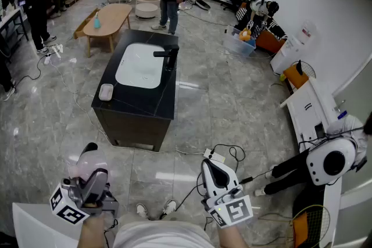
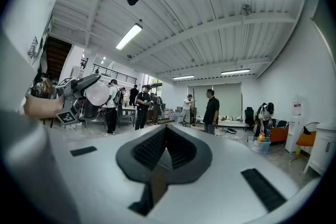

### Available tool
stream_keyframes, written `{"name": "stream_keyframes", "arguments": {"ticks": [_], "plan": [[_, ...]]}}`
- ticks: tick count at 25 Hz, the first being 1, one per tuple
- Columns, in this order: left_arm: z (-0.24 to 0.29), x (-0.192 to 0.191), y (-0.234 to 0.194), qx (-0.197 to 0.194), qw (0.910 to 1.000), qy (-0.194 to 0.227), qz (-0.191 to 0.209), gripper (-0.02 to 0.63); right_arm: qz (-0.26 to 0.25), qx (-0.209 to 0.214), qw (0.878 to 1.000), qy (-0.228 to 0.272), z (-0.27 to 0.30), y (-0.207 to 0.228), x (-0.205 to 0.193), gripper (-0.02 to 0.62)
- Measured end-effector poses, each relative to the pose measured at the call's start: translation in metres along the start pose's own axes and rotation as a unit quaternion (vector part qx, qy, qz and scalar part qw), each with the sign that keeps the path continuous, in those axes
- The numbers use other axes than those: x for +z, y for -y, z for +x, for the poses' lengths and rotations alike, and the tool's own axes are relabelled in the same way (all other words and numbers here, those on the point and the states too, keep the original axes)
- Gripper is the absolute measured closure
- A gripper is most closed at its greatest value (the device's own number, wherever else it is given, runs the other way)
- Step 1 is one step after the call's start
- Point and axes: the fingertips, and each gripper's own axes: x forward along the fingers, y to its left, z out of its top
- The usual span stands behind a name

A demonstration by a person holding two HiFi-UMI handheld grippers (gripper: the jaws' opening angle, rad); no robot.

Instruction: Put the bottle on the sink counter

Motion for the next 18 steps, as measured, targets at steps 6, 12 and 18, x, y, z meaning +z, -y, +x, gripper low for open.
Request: {"name": "stream_keyframes", "arguments": {"ticks": [6,12,18], "plan": [[0.005,0.001,0.006,-0.006,1.0000,0.000,0.003,0.201,-0.002,0.005,1.000,-0.001,0.004,-0.001,0.003,0.584],[0.010,0.001,0.014,-0.005,0.9999,0.011,0.010,0.201,0.003,0.018,1.000,0.019,0.001,0.009,0.011,0.584],[0.020,-0.006,0.023,0.001,0.9996,0.026,0.015,0.201,0.011,0.028,0.999,0.028,-0.005,0.032,0.010,0.584]]}}
